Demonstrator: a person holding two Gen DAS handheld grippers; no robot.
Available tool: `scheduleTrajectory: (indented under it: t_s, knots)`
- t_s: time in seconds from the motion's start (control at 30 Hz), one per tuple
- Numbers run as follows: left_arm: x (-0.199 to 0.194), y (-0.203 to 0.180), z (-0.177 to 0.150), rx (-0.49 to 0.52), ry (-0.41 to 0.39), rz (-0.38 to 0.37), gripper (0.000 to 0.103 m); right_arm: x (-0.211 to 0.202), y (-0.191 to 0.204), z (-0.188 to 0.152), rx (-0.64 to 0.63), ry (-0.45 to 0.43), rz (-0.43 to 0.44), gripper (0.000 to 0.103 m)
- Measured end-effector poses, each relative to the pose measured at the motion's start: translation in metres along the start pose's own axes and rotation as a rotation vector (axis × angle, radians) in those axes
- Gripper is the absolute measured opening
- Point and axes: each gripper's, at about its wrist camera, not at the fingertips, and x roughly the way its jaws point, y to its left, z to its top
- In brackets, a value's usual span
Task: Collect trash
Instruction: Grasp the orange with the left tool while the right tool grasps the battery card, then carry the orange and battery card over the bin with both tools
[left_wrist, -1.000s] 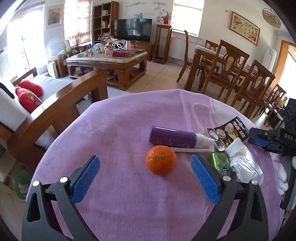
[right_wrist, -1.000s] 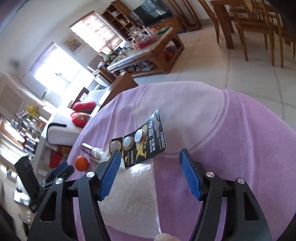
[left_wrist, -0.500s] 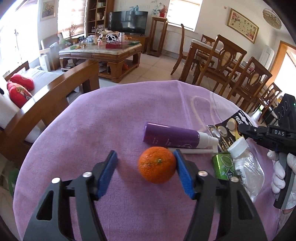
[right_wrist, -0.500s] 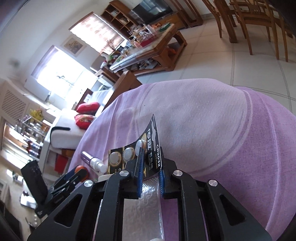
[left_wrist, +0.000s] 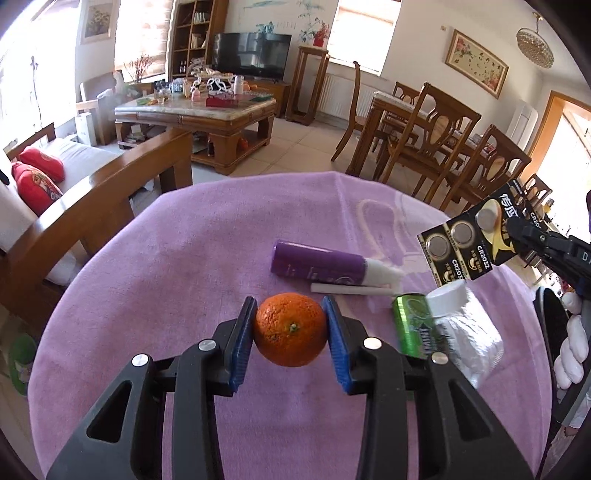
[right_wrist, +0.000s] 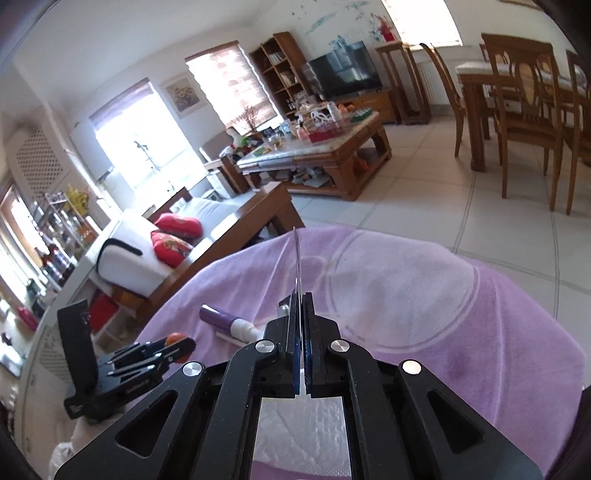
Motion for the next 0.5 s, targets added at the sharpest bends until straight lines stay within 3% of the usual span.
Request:
scheduleTrajectory:
  t_s: [0.2, 0.5]
  knots:
    - [-0.036, -0.032, -0.006, 0.033, -0.088, -0.064, 0.037, -0.048, 0.007, -0.009, -0.044, -0.079, -0.022, 0.002]
    - [-0.073, -0.114, -0.017, 0.143, -0.167, -0.198, 0.037, -0.133, -0.027, -0.046, -0.001, -0.14, -0.007, 0.002]
